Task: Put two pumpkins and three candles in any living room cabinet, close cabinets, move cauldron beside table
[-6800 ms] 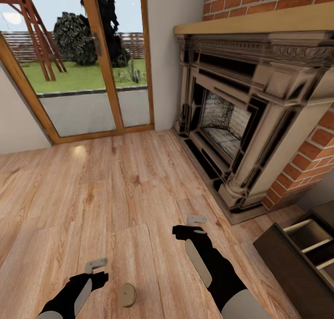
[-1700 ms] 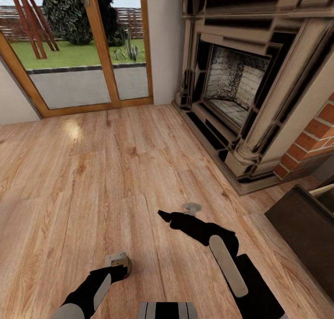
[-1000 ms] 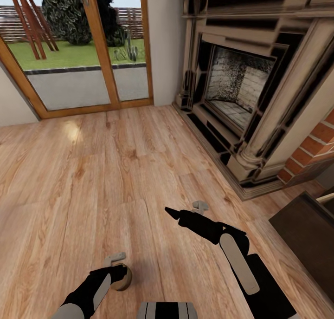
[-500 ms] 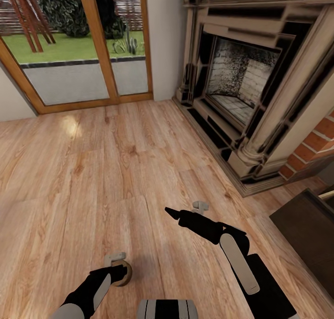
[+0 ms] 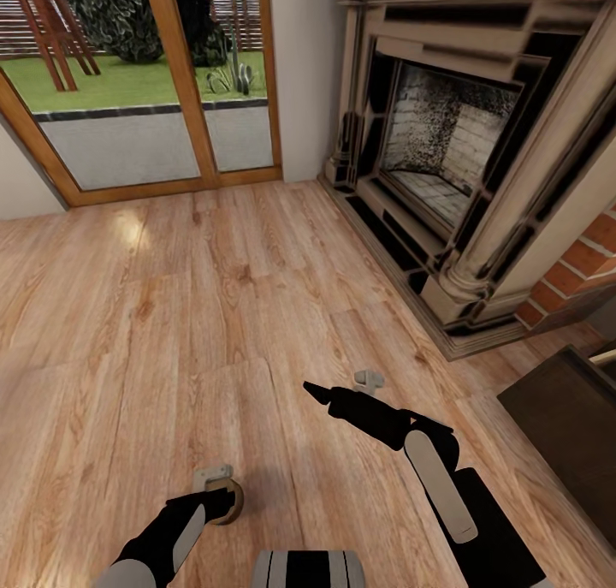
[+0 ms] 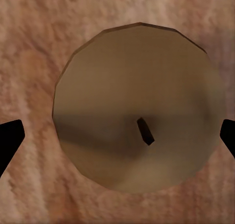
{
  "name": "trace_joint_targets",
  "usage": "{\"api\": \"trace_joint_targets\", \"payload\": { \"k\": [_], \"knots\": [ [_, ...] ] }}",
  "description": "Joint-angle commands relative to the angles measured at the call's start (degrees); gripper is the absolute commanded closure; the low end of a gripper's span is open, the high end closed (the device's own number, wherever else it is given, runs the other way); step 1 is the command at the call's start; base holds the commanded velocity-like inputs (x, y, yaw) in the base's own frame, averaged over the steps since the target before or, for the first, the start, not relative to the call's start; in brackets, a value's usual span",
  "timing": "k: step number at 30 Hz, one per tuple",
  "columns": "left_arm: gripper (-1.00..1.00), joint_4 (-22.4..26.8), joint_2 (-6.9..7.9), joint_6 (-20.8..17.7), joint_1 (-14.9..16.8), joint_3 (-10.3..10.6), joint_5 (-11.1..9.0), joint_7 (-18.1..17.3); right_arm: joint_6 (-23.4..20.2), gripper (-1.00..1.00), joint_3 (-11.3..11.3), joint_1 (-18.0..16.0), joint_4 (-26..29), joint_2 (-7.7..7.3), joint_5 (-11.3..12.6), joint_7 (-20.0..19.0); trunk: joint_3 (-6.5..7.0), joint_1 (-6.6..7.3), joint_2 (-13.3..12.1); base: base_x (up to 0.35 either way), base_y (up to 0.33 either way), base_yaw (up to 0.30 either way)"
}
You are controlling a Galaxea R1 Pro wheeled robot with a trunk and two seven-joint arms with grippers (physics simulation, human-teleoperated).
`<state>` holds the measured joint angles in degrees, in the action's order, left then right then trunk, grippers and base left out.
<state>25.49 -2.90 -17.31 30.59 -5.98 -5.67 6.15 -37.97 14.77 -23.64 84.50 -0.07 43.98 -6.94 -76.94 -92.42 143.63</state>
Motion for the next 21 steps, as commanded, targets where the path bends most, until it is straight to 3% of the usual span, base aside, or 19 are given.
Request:
{"api": "trace_joint_targets", "payload": {
  "k": [1,21],
  "knots": [
    [-1.00,0.0,0.00,0.0,0.0,0.0,0.0,0.0,0.0,-1.00,0.0,0.0,0.0,0.03,0.0,0.0,0.00,0.00,0.0,0.000,0.000,0.000],
    [-1.00,0.0,0.08,-0.2,0.0,0.1,0.0,-0.4,0.0,-1.00,0.0,0.0,0.0,0.07,-0.1,0.1,0.00,0.00,0.0,0.000,0.000,0.000]
  ]
}}
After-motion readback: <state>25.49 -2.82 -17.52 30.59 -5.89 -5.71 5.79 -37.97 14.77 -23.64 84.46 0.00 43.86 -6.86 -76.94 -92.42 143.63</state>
